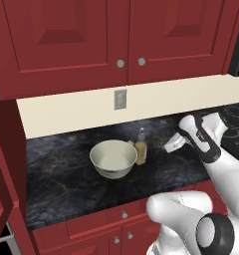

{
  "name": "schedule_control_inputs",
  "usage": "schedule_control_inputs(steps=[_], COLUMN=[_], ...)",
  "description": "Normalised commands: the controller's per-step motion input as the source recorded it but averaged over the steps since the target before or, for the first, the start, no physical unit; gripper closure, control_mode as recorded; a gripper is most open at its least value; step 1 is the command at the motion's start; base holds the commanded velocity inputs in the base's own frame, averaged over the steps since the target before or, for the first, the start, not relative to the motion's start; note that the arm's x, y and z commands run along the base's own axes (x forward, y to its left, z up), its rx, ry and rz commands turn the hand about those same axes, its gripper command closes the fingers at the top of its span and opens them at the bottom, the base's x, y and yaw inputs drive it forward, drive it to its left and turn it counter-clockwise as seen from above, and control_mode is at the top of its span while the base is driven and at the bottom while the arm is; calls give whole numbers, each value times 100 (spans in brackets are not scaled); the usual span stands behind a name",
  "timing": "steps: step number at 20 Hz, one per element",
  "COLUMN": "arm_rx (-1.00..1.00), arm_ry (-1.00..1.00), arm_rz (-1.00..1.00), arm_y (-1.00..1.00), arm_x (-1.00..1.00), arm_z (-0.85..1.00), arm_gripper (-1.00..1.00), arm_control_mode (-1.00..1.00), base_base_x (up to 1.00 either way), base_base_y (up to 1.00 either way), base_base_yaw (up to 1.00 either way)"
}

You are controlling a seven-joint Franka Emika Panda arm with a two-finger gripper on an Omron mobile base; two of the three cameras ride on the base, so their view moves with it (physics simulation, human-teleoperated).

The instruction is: Retrieve the bottle and the shaker from the cabinet and place them next to the mixing bowl on the counter. Then add garlic from the fridge to the mixing bowl.

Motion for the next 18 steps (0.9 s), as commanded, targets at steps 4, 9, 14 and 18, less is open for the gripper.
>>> schedule_control_inputs(steps=[4, 9, 14, 18], arm_rx=[0, -2, -5, -1], arm_ry=[12, 21, 8, -2], arm_rz=[-39, -34, -21, -1], arm_y=[0, 0, 0, 0], arm_x=[-47, -24, -52, -85], arm_z=[69, 79, 58, 63], arm_gripper=[-100, -100, -100, -100], arm_control_mode=[-100, -100, -100, -100], base_base_x=[0, 0, 0, 0], base_base_y=[0, 0, 0, 0], base_base_yaw=[0, 0, 0, 0])
